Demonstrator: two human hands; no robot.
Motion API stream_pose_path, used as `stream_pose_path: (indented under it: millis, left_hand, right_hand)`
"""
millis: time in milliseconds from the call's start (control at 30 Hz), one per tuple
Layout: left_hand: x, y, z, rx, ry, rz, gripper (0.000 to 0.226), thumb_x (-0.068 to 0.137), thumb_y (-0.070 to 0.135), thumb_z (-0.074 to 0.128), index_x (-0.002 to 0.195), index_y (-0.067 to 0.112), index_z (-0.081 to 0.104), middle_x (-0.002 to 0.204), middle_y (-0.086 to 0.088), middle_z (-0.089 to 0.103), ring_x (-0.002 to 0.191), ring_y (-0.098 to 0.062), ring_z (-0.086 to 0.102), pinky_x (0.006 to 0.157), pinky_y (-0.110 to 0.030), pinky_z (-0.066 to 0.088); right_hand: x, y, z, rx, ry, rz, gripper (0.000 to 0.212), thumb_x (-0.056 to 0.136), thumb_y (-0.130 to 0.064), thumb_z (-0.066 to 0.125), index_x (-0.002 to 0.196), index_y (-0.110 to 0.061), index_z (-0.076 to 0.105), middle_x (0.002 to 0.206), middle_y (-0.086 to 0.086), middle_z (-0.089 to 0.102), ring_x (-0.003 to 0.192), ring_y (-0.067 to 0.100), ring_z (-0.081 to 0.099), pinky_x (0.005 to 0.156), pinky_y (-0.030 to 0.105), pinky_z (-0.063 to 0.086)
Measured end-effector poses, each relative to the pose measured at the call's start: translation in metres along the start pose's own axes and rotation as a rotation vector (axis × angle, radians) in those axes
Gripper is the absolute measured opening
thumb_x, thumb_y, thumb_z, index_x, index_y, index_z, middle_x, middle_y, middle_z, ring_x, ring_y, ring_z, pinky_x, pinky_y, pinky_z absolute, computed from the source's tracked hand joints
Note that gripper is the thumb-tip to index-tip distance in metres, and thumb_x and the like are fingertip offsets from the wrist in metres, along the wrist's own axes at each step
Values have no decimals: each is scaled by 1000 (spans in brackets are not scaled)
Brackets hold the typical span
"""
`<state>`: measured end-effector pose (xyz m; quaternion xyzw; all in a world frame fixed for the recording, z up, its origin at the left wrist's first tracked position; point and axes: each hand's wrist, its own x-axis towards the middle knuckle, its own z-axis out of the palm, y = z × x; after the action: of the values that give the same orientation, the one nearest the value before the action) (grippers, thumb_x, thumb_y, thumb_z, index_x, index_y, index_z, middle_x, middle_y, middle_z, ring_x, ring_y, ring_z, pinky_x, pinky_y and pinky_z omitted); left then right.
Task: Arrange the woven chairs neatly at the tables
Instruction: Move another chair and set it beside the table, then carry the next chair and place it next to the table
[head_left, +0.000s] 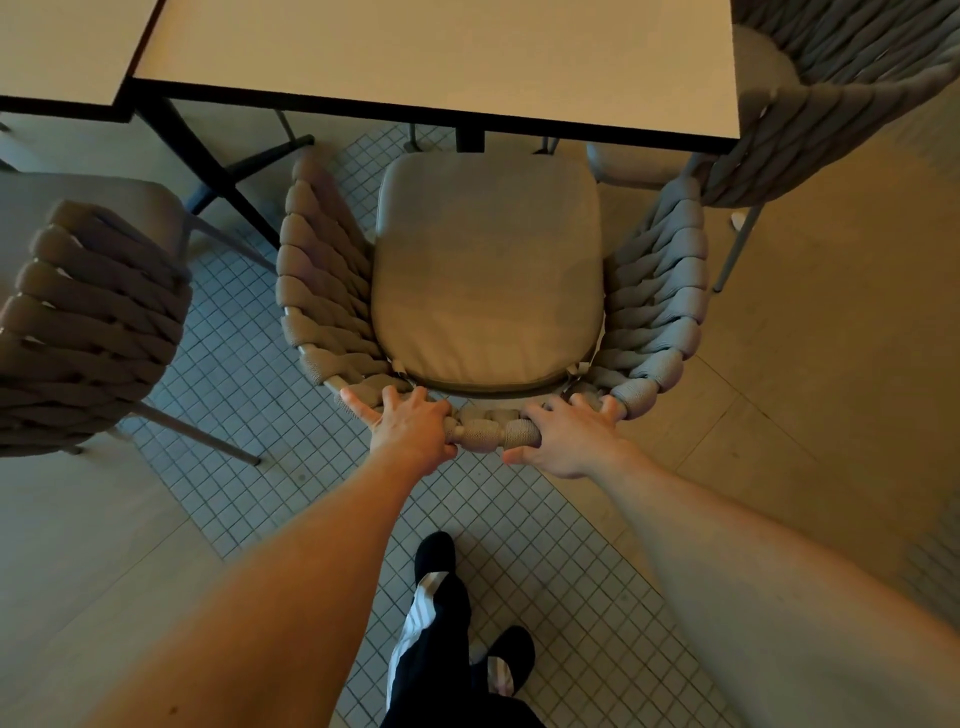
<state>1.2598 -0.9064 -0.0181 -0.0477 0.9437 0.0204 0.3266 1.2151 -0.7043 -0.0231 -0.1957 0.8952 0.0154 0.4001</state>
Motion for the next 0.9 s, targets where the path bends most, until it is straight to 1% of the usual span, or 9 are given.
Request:
stream_pose_path:
  millis: [167,267,400,467,533,567,667,800,900]
  left_hand:
    - [4,-1,3,-3,-21,12,48,90,51,60,135,36,51,132,-1,45,121,-35,32,108,-47,30]
    - [6,-4,9,-32,-28,-12,49,88,52,62,134,39,51,131,1,45,121,-35,31,110,-57,28]
    - [0,-2,6,-34,-16,7,53,90,50,61,139,34,48,135,1,45,124,-34,32,112,-53,25]
    - [-4,-2,6,-51,9,-5,58,90,52,60,144,34,43,140,3,44,130,-34,31,114,-68,10]
    - [-12,-1,8,-91,42,-46,61,90,55,58,145,36,41,145,6,43,137,-31,28,106,-77,-11]
    - [-14,0,9,-104,58,-54,61,90,57,56,145,36,42,146,6,43,140,-30,27,105,-76,-14]
    - [-28,0,9,-169,93,-72,60,92,59,50,146,33,42,152,2,39,146,-28,19,115,-69,-9]
    - [-48,-3,5,-315,92,-101,65,99,59,39,156,28,28,164,-4,18,153,-29,1,121,-60,1]
    - [-68,-8,5,-403,124,-149,68,99,62,37,157,30,22,166,-4,12,153,-28,-1,122,-58,2]
  right_hand:
    - [-2,0,-1,-3,-4,2,83,83,-90,39,146,-36,43,150,-1,44,141,32,33,111,65,20]
    - [-3,-1,0,-1,15,-1,82,83,-90,39,146,-36,44,149,-1,45,140,31,33,111,65,20]
    - [-4,0,0,16,15,-7,79,85,-88,40,144,-35,45,149,0,45,140,31,33,111,65,19]
    - [-5,0,-1,19,12,-9,80,85,-87,41,146,-34,43,152,1,43,141,31,32,111,64,20]
    - [-8,0,-4,16,-4,-15,82,86,-86,40,150,-33,40,156,2,40,144,32,30,112,65,18]
    - [-9,0,-5,12,-19,-19,83,88,-85,40,152,-32,37,158,3,38,145,32,28,113,65,17]
    - [-14,0,-13,-12,-63,-38,84,90,-80,43,155,-28,31,160,6,35,148,32,24,115,66,17]
    - [-22,-9,-26,-12,-43,-93,91,88,-80,48,157,-24,27,160,4,33,149,29,22,116,66,18]
    - [-27,-25,-37,-45,-21,-195,92,89,-79,49,159,-26,24,164,0,27,151,27,18,117,67,17]
